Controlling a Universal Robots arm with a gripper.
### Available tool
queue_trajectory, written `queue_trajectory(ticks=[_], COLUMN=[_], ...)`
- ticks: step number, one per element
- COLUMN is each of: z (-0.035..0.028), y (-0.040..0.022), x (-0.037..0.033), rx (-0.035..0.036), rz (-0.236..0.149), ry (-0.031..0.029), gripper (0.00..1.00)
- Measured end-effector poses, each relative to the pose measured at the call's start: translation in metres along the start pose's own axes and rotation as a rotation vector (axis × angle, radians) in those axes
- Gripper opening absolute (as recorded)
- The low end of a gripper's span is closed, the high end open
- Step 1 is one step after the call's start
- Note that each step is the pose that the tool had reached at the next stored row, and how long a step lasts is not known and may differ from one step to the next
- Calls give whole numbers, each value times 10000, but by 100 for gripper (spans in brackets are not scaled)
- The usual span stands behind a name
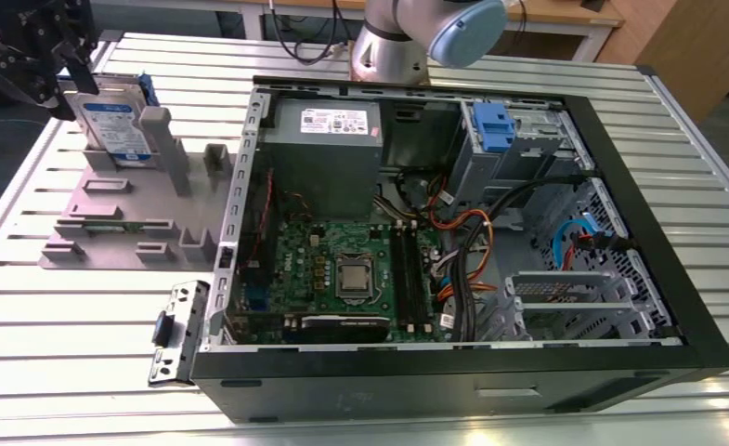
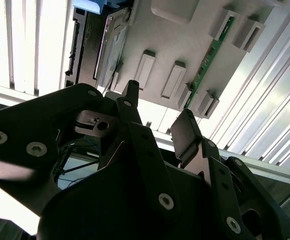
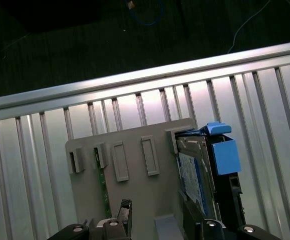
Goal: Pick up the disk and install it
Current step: 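Pick up the disk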
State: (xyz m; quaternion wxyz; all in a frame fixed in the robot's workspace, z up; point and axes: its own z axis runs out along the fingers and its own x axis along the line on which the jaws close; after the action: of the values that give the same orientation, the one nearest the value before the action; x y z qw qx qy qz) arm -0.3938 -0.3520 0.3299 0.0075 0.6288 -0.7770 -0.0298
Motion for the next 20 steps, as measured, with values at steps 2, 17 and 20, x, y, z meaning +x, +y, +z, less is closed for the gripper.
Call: queue_trajectory(ticks=[2, 17, 20], z=[1, 14, 18], y=[2, 32, 50], x=[-10, -129, -165], rx=[1, -14, -16], rz=[0, -543, -626], ry=[-1, 30, 34], gripper=[53, 53, 53])
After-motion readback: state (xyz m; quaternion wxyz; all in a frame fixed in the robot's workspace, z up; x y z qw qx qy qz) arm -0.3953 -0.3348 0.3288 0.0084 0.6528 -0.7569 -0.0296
